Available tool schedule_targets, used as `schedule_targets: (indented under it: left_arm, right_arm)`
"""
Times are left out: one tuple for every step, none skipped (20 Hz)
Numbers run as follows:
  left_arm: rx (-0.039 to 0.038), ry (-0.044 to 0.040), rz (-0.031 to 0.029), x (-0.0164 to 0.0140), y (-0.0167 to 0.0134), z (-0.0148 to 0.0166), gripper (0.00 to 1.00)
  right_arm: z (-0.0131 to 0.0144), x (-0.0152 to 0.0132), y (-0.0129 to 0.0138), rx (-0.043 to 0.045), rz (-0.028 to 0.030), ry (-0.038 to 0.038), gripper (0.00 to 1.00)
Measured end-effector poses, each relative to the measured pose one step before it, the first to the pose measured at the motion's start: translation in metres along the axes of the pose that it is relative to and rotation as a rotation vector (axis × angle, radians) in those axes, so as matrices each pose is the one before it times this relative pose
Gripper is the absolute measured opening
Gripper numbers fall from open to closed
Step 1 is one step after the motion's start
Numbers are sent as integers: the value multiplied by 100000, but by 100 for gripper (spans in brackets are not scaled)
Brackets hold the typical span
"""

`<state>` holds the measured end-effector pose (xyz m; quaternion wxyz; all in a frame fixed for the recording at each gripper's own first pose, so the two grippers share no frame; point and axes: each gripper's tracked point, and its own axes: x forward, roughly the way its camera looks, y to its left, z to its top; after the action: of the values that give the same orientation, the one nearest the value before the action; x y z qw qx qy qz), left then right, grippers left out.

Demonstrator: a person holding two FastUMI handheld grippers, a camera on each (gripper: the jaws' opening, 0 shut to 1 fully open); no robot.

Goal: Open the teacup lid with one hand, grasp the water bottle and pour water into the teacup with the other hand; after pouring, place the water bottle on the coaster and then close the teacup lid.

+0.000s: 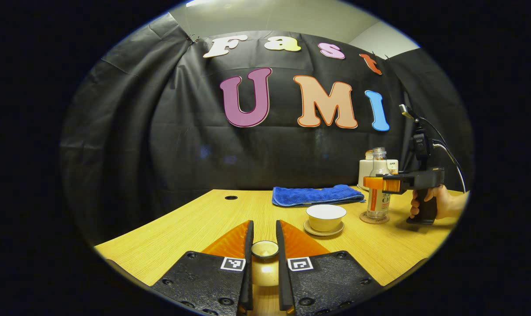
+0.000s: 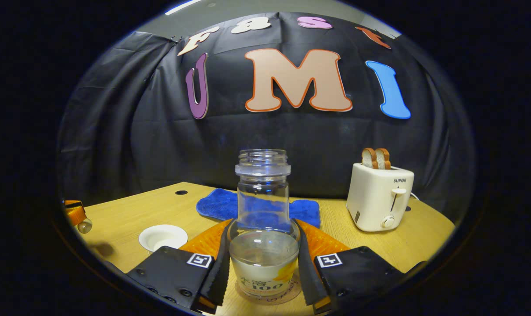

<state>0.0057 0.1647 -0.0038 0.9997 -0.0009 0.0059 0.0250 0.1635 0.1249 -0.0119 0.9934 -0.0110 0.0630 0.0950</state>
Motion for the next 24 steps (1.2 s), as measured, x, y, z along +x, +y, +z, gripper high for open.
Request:
schedule_targets:
  left_arm:
    - [-4,-23,6,-52,18,85,20]
    - [-4,-26,13,-24,-57,-60,20]
    - [11,54,38,39,39,32,20]
    - [4,-42,72,-15,7,-84,20]
    - [6,0,35,23,-28,-6,20]
    - [0,-14,0,34,45,-2,20]
    - [-5,43,6,32,-20,29,20]
    - [-20,-37,11,-75,-15,51,20]
    - [-16,70,14,34,-49,3,20]
    - [79,96,86,6,53,-85,20]
    - [-71,-61,57,163,-39,121,20]
    - [7,28,16,-128,17,-63,20]
    - [-80,-69,115,-4,-20,-56,20]
    - [74,18,39,3,48,33,20]
    - [-58,-22,61,23,-30,-45,20]
    - [-22,56,-164,23,-56,-50,20]
    - [4,-356,-416,-47,-123,119,20]
    - [107,48,-36,57,-38,44,20]
    - [3,159,182,29,3,-45,20]
    - [-81,-21,144,-12,69,-33,20]
    - [-70,38,1,-19,-23,-34,20]
    - [138,30,228,72,-33,102,20]
    - [-78,-15,116,113,-15,0,20]
    - [66,82,-44,205,-125,-151,20]
  right_arm:
    - [485,-384,127,-235,-527,-1787,72]
    - [112,-172,114,607,-1217,-1912,73]
    - [-148,-111,-24,1068,-1120,-452,71]
    - [113,-36,-50,685,-877,-1601,70]
    - [84,-73,-33,594,-483,-895,71]
    - [26,-152,-31,146,-294,-1182,72]
    - [40,-19,46,-170,-87,-1109,72]
    - [305,15,-142,-478,-318,-1975,71]
    - [-10,8,-67,-225,-437,-875,71]
    - [20,-232,-14,712,-593,-335,72]
    - [27,113,-26,673,-482,250,72]
    - [-103,29,1,-163,-262,-62,73]
    - [-117,88,-55,2,277,596,76]
    - [-323,-53,4,453,-54,1430,76]
    - [-3,27,-4,-141,-174,-253,79]
    - [99,-52,-226,-87,-387,165,78]
    - [-201,-8,-117,-60,-541,480,85]
    - [46,-31,56,-88,616,-244,88]
    - [107,14,110,7,241,-89,90]
    - [-96,-447,137,-57,-72,211,92]
    - [78,-205,-100,67,-487,-38,98]
    - [41,-297,-135,-191,-1011,-398,100]
    - [46,-244,-287,35,-1634,63,98]
    - [0,-479,-136,-89,-1016,-451,98]
